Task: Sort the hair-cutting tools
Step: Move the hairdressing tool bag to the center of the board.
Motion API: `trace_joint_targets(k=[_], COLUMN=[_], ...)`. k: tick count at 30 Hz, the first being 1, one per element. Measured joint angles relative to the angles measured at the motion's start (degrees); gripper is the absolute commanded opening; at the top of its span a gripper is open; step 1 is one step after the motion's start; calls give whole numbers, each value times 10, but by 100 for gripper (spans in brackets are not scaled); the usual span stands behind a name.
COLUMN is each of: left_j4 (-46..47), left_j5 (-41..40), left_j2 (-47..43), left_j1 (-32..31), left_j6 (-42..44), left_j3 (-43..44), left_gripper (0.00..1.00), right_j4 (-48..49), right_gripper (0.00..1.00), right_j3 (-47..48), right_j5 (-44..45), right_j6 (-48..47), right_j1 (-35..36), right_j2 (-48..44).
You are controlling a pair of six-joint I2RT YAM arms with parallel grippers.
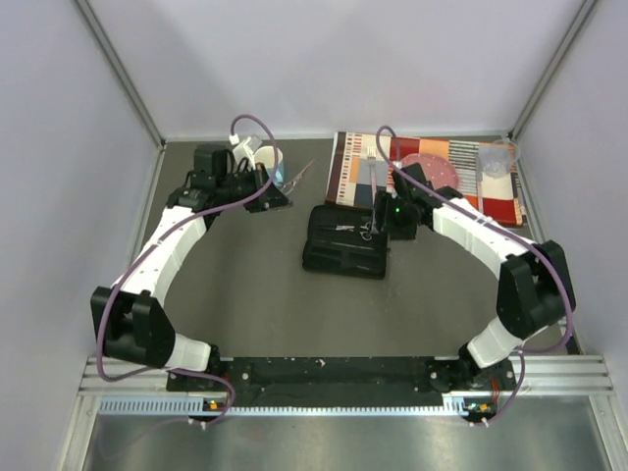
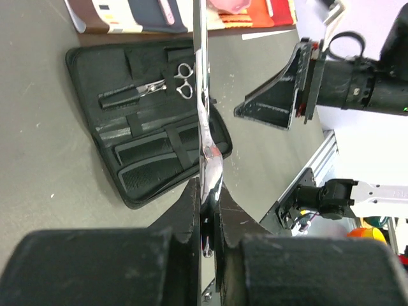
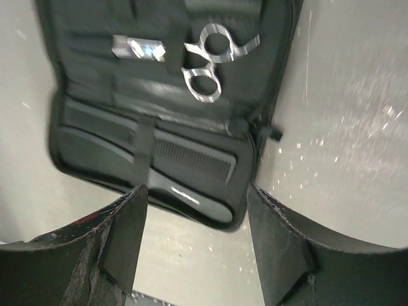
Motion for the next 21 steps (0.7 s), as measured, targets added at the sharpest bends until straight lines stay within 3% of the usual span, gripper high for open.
trace_joint_targets(k=[4,8,11,21], left_j4=[-6,-9,-13,-23], left_j5=[12,21,28,38], left_j2=[27,47,59,90], left_j1=[10,12,13,16], left_j6=[7,11,14,21], left_j3=[-4,-4,-4,-4], left_gripper=[0,0,0,0], right_j4=[-23,-30,-30,-37], right_gripper=[56,39,33,29], right_j3=[-42,-60,-61,-61], right_j5=[-26,-29,-36,-39], right_j6=[-2,0,2,-15], right_j1=[0,0,0,0], right_j2=[18,19,26,96])
